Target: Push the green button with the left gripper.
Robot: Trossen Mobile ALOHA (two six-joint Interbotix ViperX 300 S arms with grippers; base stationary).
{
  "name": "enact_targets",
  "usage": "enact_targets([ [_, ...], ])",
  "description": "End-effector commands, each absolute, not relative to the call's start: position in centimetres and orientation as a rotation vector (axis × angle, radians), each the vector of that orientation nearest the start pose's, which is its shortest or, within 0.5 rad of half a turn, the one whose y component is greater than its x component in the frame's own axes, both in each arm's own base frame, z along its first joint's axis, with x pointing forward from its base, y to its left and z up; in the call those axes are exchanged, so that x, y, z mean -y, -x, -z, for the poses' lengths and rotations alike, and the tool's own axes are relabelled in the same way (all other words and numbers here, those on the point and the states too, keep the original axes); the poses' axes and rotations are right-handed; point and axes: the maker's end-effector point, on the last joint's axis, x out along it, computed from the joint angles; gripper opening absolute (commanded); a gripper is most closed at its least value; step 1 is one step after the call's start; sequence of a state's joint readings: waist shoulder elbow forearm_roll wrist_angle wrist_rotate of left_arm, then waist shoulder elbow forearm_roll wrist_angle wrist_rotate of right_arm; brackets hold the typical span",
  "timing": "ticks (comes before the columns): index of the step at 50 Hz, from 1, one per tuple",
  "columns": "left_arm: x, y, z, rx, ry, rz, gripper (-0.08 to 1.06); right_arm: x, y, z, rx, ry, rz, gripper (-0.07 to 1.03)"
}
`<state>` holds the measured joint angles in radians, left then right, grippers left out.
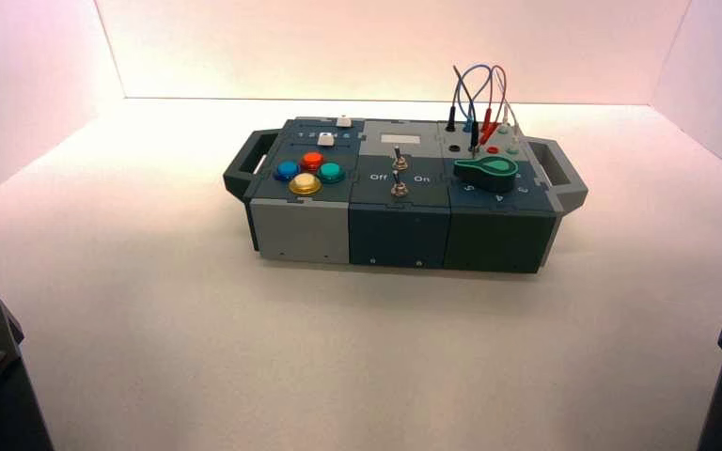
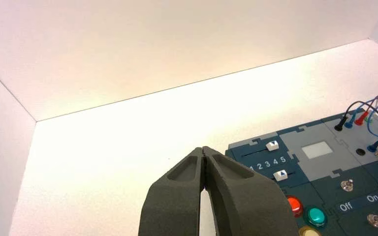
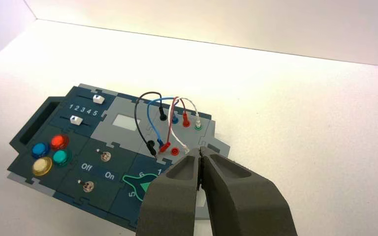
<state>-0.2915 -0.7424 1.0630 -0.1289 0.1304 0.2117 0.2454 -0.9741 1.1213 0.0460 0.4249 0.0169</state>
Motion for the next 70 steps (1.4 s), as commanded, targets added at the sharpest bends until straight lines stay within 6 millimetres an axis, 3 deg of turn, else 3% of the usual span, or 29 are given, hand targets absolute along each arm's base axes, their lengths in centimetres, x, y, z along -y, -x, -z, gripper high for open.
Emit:
enact_targets([
  [1,8.7,-27.7,-23.0,-0.403,-0.145,0.324,-0.03,-6.1,-22.8,-21.7,-0.547,-0.001,-0.243,-0.02],
  [28,9.3,-27.6,-22.3,-0.443,-0.154,0.346,-0.03,-6.1,-22.8,-21.7,-0.549,0.000,-0.243,-0.02],
  [39,12.9,-27.2,-19.1,-0.610,-0.229,0.476,-0.03,-6.2,-22.8,-21.5,-0.558,0.000,-0.244,-0.02],
  [54,19.1,-25.2,-13.0,-0.888,-0.404,0.687,-0.03,-6.2,-23.0,-20.9,-0.587,0.003,-0.241,-0.02],
  [70,21.6,-26.1,-8.4,-1.151,-0.498,0.731,-0.03,-6.3,-23.3,-20.0,-0.624,0.007,-0.241,-0.02],
])
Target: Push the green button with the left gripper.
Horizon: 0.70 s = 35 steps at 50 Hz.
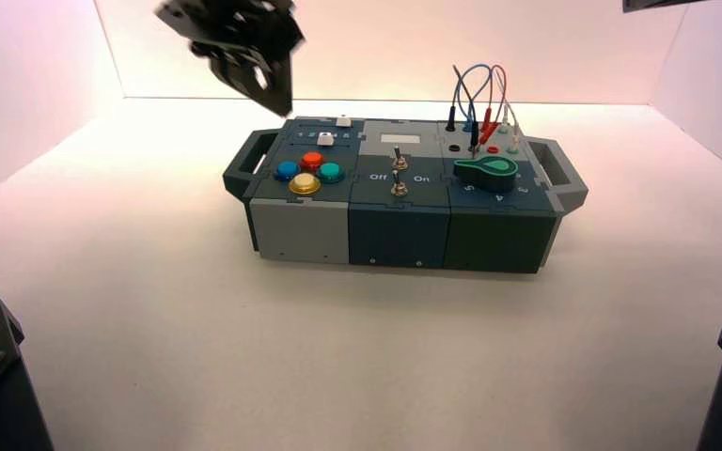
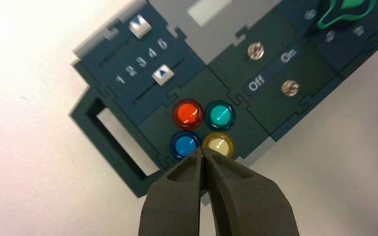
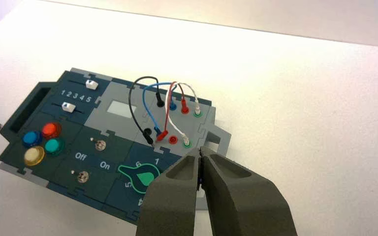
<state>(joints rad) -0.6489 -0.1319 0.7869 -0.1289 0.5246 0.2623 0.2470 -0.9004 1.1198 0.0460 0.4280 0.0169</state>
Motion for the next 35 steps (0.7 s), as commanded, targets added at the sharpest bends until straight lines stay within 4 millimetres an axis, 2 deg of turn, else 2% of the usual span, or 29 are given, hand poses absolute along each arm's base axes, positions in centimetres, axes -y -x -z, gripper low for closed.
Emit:
enact_targets([
  [1,21.7,-26.1,-8.0,-1.172,-0.504,0.731,-0.03,-6.3,-23.3,-20.1,-0.622,0.007,-0.241,-0.02],
  [5,22.0,-26.2,-6.6,-1.235,-0.532,0.740,-0.03,-6.3,-23.3,-20.0,-0.624,0.007,-0.241,-0.02],
  [12,22.7,-26.6,-5.6,-1.260,-0.555,0.753,-0.03,-6.3,-23.3,-20.1,-0.622,0.007,-0.241,-0.02],
  [27,24.6,-28.3,-7.5,-1.173,-0.550,0.775,-0.03,-6.3,-23.3,-20.0,-0.624,0.007,-0.241,-0.02],
  [35,24.7,-28.3,-7.3,-1.177,-0.551,0.775,-0.03,-6.3,-23.3,-20.0,-0.627,0.007,-0.241,-0.02],
])
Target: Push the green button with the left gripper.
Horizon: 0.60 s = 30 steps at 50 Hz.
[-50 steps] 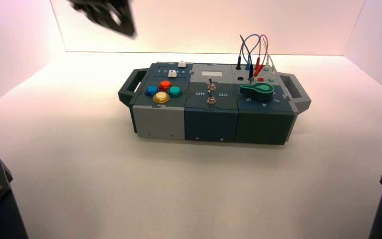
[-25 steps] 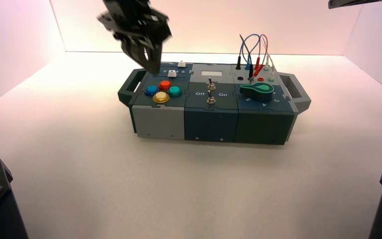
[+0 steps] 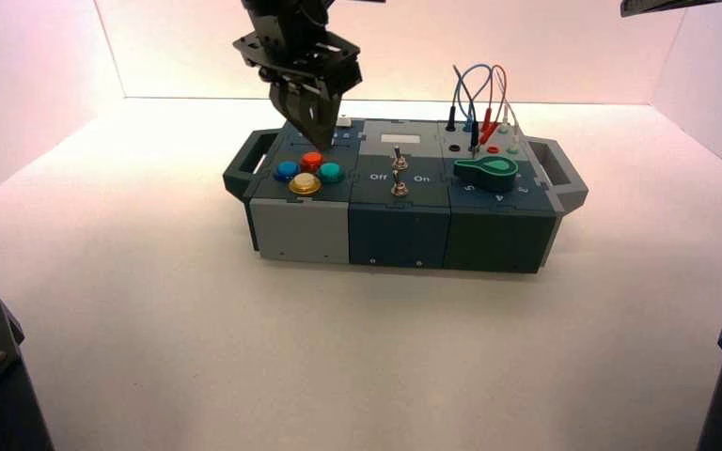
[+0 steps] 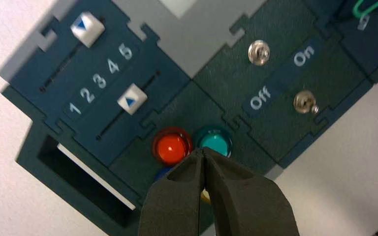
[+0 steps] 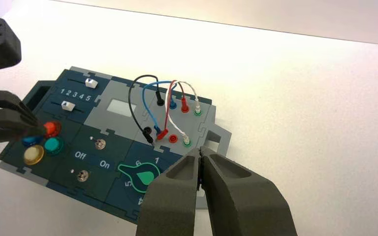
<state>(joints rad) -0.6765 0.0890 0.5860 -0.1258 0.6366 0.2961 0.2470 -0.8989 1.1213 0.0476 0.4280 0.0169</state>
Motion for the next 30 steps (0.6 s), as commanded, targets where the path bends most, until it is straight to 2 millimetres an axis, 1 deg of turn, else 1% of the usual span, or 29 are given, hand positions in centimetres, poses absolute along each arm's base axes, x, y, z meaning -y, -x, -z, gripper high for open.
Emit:
enact_targets([
  [1,24.6,-28.2,-7.2,-1.180,-0.554,0.777,-0.03,-6.3,-23.3,-20.0,-0.624,0.007,-0.241,-0.02],
  [11,24.9,-28.0,-6.7,-1.187,-0.559,0.783,-0.03,-6.3,-23.4,-20.1,-0.623,0.008,-0.241,-0.02],
  [19,25.4,-27.4,-5.2,-1.221,-0.587,0.799,-0.03,-6.3,-23.4,-20.1,-0.623,0.008,-0.241,-0.02],
  [26,25.1,-26.9,-3.3,-1.277,-0.606,0.798,-0.03,-6.3,-23.4,-20.0,-0.625,0.008,-0.241,-0.02],
  [30,25.0,-26.7,-2.7,-1.299,-0.616,0.801,-0.03,-6.3,-23.4,-20.1,-0.622,0.008,-0.239,-0.02],
])
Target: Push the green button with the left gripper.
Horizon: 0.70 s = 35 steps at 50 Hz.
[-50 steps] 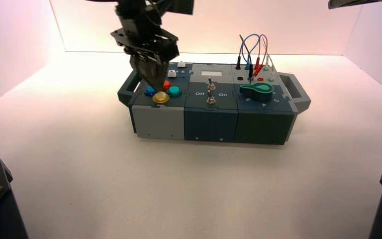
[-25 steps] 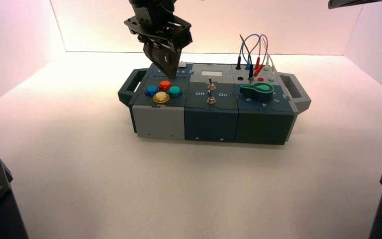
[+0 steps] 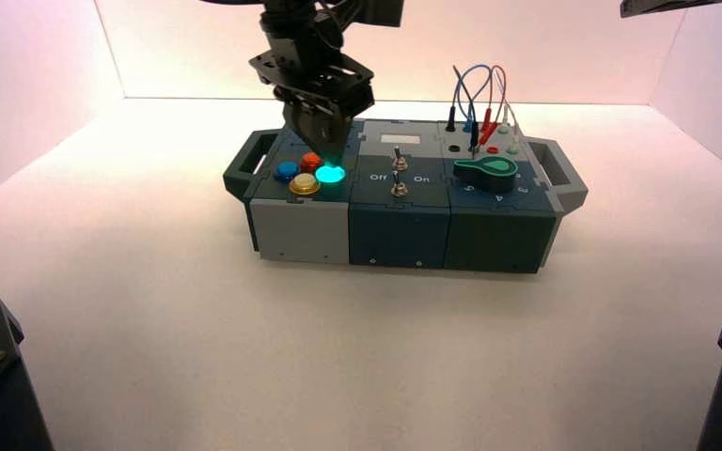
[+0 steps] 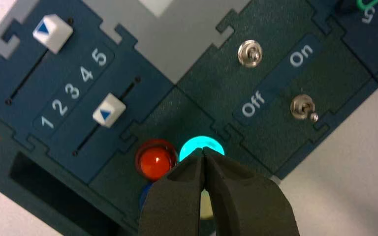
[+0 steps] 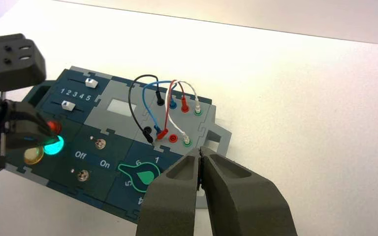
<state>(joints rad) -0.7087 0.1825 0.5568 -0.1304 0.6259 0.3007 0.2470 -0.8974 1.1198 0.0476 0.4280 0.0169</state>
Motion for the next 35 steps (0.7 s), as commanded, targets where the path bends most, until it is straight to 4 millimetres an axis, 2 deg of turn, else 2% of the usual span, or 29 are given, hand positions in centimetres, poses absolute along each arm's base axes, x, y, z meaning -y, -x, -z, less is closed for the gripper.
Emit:
enact_targets([
  [1,25.0,-26.7,-2.6,-1.304,-0.617,0.801,-0.03,-6.3,-23.4,-20.1,-0.620,0.008,-0.241,-0.02],
  [20,24.6,-26.2,-3.0,-1.304,-0.620,0.803,-0.03,-6.3,-23.3,-20.1,-0.619,0.006,-0.241,-0.02],
  [25,24.2,-25.7,-4.0,-1.310,-0.622,0.807,-0.03,-6.3,-23.3,-20.2,-0.618,0.004,-0.241,-0.02],
  [30,23.3,-24.4,-5.9,-1.333,-0.619,0.807,-0.03,-6.5,-23.3,-20.2,-0.627,-0.018,-0.243,-0.02],
  [35,22.3,-23.3,-6.8,-1.336,-0.618,0.809,-0.03,-6.5,-23.3,-20.0,-0.636,-0.017,-0.244,-0.02],
])
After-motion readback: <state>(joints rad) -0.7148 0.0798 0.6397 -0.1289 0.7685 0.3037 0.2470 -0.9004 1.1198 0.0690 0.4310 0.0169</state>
